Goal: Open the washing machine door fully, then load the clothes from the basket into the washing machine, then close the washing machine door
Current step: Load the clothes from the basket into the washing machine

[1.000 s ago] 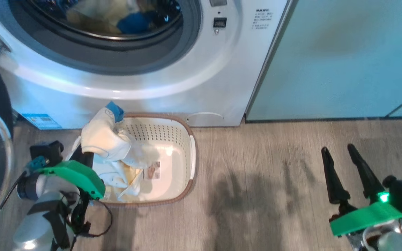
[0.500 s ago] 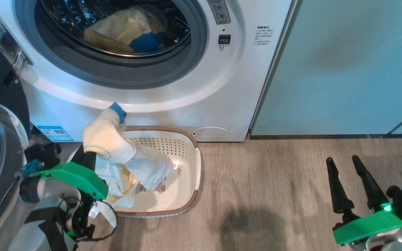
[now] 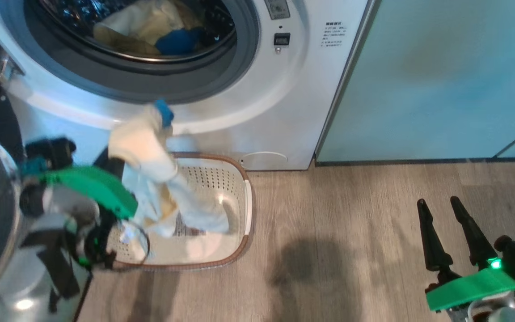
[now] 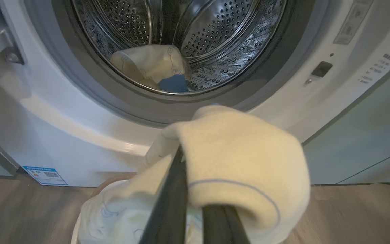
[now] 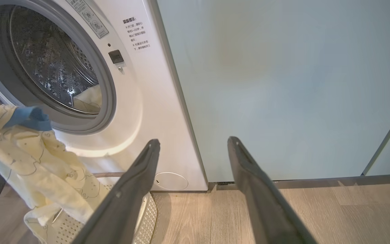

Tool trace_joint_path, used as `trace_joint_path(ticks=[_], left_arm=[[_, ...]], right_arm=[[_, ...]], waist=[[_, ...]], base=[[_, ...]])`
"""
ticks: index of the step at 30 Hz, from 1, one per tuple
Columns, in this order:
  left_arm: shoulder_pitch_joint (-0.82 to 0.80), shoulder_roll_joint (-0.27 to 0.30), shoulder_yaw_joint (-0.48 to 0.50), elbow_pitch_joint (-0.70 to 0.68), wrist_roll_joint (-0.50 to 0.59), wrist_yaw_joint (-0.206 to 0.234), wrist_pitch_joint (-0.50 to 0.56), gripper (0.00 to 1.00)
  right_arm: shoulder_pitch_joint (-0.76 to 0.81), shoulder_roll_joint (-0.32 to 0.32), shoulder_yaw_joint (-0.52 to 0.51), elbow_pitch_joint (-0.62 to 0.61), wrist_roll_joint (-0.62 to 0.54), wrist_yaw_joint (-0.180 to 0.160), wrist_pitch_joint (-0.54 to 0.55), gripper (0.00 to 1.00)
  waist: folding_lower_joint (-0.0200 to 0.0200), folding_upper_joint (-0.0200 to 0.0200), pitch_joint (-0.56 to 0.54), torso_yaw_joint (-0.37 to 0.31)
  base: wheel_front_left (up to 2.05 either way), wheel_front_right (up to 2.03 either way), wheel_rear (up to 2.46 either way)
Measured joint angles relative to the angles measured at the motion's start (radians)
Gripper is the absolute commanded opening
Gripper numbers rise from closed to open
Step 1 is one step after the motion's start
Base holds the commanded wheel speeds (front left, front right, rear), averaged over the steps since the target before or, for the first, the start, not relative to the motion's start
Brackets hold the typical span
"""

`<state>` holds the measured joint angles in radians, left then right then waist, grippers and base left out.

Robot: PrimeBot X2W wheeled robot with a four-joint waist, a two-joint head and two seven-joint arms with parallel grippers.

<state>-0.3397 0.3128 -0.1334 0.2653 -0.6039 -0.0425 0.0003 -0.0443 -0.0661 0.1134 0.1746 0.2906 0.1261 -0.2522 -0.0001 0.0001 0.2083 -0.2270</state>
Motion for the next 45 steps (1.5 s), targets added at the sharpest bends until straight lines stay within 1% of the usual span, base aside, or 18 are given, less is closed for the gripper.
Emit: trace_joint_path(ticks=[2, 7, 10, 13, 19, 25, 27, 31, 35, 40, 45], left_arm=[[-0.057, 0.01, -0.005, 0.003, -0.007, -0.007, 0.032, 0.0], [-0.21, 0.031, -0.027, 0.034, -0.007, -0.008, 0.123, 0.0], [-0.267, 0.036, -0.032, 0.049, -0.007, -0.008, 0.146, 0.0], [-0.351, 0.057, -0.033, 0.072, -0.003, -0.008, 0.167, 0.0], [-0.533, 0.079, -0.031, 0.121, 0.014, -0.008, 0.175, 0.0], [-0.684, 0.085, -0.027, 0.224, 0.014, -0.012, 0.179, 0.0], [-0.76, 0.091, -0.027, 0.286, 0.028, -0.018, 0.16, 0.0], [-0.858, 0.096, -0.029, 0.374, 0.05, -0.022, 0.127, 0.0], [-0.964, 0.114, -0.038, 0.47, 0.08, -0.027, 0.096, 0.0], [-1.106, 0.122, -0.079, 0.59, 0.131, -0.042, 0.095, 0.0], [-1.218, 0.147, -0.109, 0.693, 0.17, -0.044, 0.095, 0.0]], right_arm=[[-0.006, 0.0, 0.002, -0.004, 0.0, 0.0, 0.0, 1.0], [-0.042, 0.006, 0.013, -0.012, 0.001, 0.0, 0.0, 1.0], [-0.065, 0.007, 0.016, -0.014, 0.001, 0.0, 0.0, 1.0], [-0.088, 0.008, 0.018, -0.018, 0.002, 0.0, 0.0, 1.0], [-0.136, 0.013, 0.028, -0.025, 0.008, 0.0, 0.0, 1.0], [-0.183, 0.015, 0.036, -0.03, 0.009, 0.0, 0.0, 1.0], [-0.203, 0.017, 0.049, -0.034, 0.009, 0.0, 0.0, 1.0], [-0.231, 0.017, 0.055, -0.039, 0.025, 0.0, 0.0, 1.0], [-0.253, 0.017, 0.071, -0.043, 0.04, 0.0, 0.0, 1.0], [-0.28, 0.018, 0.091, -0.051, 0.058, 0.0, 0.0, 1.0], [-0.304, 0.018, 0.114, -0.055, 0.073, 0.0, 0.0, 1.0]], waist=[[0.0001, 0.0, 0.017, -0.003], [0.0001, 0.0, 0.075, -0.016], [0.0001, 0.0, 0.1, -0.023], [0.0001, 0.0, 0.14, -0.035], [0.0003, -0.0001, 0.227, -0.062], [0.0003, -0.0001, 0.304, -0.091], [0.0003, -0.0001, 0.34, -0.108], [0.0003, -0.0001, 0.387, -0.129], [0.0002, -0.0001, 0.431, -0.15], [0.0002, -0.0001, 0.484, -0.172], [0.0002, -0.0001, 0.528, -0.197]], base=[[0.0, 0.0, 0.0], [0.0, 0.0, 0.0], [0.0, 0.0, 0.0], [0.0, 0.0, 0.0], [0.0, 0.0, 0.0], [0.0, 0.0, 0.0], [0.0, 0.0, 0.0], [0.0, 0.0, 0.0], [0.0, 0.0, 0.0], [0.0, 0.0, 0.0], [0.0, 0.0, 0.0]])
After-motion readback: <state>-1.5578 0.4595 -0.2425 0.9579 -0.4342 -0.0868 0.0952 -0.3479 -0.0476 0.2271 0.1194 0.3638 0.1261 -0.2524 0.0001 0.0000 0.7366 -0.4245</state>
